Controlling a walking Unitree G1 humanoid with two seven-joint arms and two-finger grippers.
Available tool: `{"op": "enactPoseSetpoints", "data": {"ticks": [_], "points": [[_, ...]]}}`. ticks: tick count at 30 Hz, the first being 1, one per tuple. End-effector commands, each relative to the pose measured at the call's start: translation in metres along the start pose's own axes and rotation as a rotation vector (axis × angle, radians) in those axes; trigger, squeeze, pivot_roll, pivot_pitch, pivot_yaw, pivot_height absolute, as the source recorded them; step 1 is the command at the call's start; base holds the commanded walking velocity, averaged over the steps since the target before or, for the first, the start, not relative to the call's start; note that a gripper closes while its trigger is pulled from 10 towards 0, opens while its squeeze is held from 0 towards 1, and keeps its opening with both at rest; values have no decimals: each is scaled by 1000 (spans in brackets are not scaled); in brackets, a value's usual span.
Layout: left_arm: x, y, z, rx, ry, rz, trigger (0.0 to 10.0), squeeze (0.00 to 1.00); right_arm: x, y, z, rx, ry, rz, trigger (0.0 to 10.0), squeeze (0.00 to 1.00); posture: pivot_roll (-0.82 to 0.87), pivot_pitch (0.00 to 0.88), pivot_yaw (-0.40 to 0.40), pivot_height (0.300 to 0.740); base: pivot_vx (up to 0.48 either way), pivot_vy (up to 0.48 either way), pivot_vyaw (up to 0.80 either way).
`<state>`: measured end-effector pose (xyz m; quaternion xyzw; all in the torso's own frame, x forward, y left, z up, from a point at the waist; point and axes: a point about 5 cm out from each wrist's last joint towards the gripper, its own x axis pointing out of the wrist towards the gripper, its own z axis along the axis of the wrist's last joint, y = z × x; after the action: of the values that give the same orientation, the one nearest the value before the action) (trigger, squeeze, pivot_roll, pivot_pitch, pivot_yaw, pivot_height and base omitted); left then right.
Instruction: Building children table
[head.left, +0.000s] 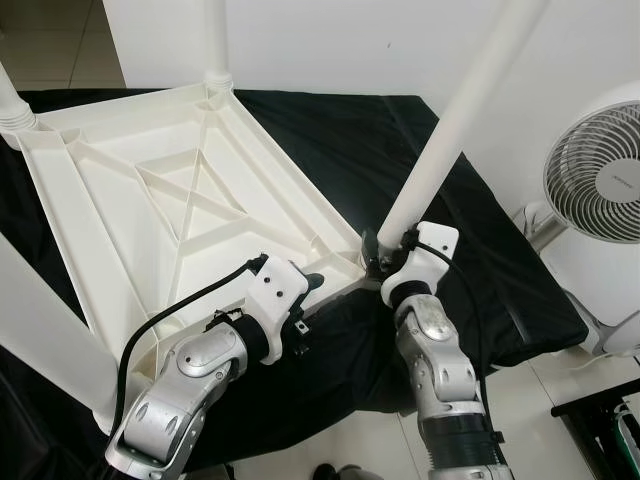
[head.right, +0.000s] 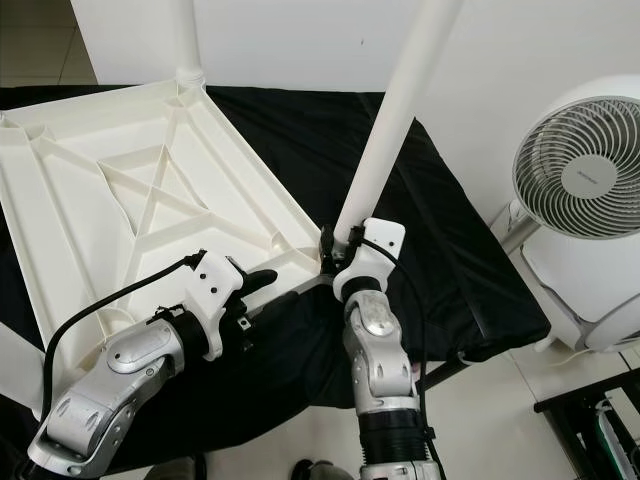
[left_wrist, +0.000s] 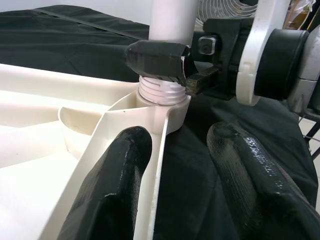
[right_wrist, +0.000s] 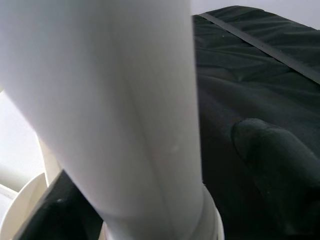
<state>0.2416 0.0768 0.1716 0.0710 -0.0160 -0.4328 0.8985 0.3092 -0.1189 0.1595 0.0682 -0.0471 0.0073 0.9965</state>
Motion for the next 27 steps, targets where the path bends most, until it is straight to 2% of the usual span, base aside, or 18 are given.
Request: {"op": "enactPoseSetpoints", "data": {"ticks": [1,3,7,9,10,11,12,13,14,15,16,17,20,21,27], "points": [[1,-2,-1,-3,3,3,10000,0,-4,-12,-6,-5,35,-35,10000,1000,128,139,-121,740,0,0,0],[1,-3,-1,-6,3,6,10000,0,-2,-19,-2,-3,21,29,10000,1000,129,131,-130,740,0,0,0],[1,-4,-1,-7,3,6,10000,0,-1,-24,-1,-14,25,85,10000,1000,129,131,-130,740,0,0,0],[1,-3,-1,-7,2,6,10000,0,-1,-26,-1,-52,44,198,10000,1000,129,129,-128,740,0,0,0],[1,-3,-1,-7,2,6,10000,0,-1,-26,-1,-52,44,198,10000,1000,129,129,-128,740,0,0,0],[1,-3,-1,-6,3,6,10000,0,0,-29,-1,-68,53,250,10000,0,129,129,-128,740,0,0,0],[1,-2,-1,-6,3,6,10000,0,1,-32,0,-75,58,279,10000,0,127,125,-124,740,0,0,0],[1,-2,-1,-3,4,3,10000,0,2,-36,2,-87,65,378,10000,0,127,125,-124,740,0,0,0],[1,-2,-1,-3,4,3,10000,0,2,-36,2,-87,65,378,10000,0,127,125,-124,740,0,0,0],[1,-2,-1,-1,4,-1,10000,0,3,-40,4,-100,77,470,10000,0,126,120,-122,740,0,0,0],[1,-2,-1,-1,4,-1,10000,0,3,-40,4,-100,77,470,10000,0,126,120,-122,740,0,0,0],[1,-1,0,1,4,-3,10000,0,7,-46,5,-93,113,598,10000,0,128,118,-121,740,0,0,0],[1,0,0,2,3,-3,10000,0,8,-48,5,-96,121,638,10000,0,130,115,-120,740,0,0,0],[1,0,1,3,3,-2,10000,0,9,-48,4,-125,138,750,10000,0,136,113,-117,740,0,0,0],[1,0,1,5,6,-3,10000,0,14,-48,1,-154,162,817,10000,0,144,115,-113,740,0,0,0]]}}
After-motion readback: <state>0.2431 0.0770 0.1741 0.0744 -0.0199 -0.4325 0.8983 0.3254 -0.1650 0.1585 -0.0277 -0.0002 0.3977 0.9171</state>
